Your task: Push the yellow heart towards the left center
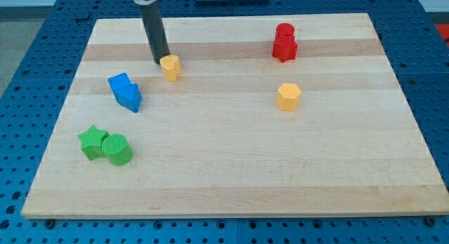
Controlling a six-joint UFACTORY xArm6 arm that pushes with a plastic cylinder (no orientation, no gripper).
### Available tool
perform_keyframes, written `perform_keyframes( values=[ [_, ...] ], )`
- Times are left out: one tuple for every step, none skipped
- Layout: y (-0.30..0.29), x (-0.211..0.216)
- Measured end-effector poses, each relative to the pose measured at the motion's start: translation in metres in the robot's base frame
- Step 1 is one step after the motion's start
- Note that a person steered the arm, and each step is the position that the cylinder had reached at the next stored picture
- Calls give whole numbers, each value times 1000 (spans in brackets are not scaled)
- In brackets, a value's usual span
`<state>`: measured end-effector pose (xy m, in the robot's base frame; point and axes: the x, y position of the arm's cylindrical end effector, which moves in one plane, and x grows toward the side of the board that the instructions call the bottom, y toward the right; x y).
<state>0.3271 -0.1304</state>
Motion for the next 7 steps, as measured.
perform_keyframes(
  values=[
    [20, 12],
    [16, 6],
    [-15, -22],
    [-34, -27],
    [-30, -7],
    [-13, 16],
    [12, 47]
  ],
)
